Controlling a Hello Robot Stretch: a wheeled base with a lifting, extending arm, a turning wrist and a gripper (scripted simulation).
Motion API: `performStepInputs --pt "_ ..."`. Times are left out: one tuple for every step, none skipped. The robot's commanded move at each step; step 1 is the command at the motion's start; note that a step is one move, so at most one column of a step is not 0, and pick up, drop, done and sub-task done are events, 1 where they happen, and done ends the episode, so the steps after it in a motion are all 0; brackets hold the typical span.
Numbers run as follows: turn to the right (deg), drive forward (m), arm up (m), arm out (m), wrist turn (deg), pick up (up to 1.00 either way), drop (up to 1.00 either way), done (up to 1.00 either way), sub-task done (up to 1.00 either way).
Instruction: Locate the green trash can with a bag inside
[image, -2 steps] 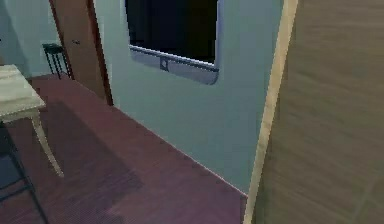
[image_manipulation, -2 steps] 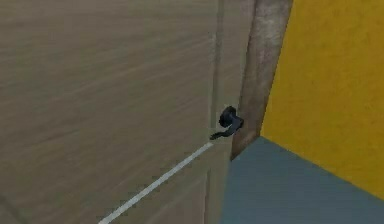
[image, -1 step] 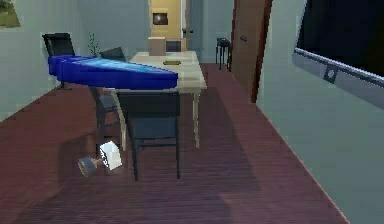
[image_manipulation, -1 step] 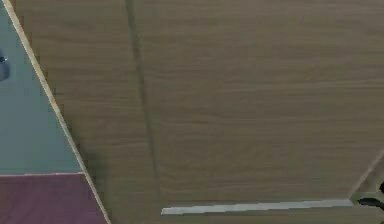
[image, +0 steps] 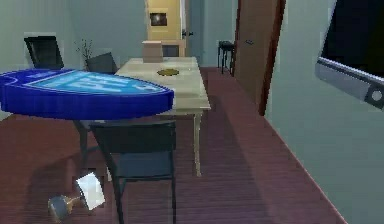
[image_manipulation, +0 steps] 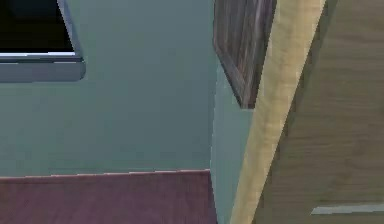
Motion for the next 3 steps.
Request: performStepInputs --pt "-42.0 0.0 0.0 0.0 0.0 0.0 0.0 0.0 0.0" --pt "0.0 1.0 0.0 0.0 0.0 0.0 0.0 0.0 0.0" --pt "-3.0 0.0 0.0 0.0 0.0 0.0 0.0 0.0 0.0"
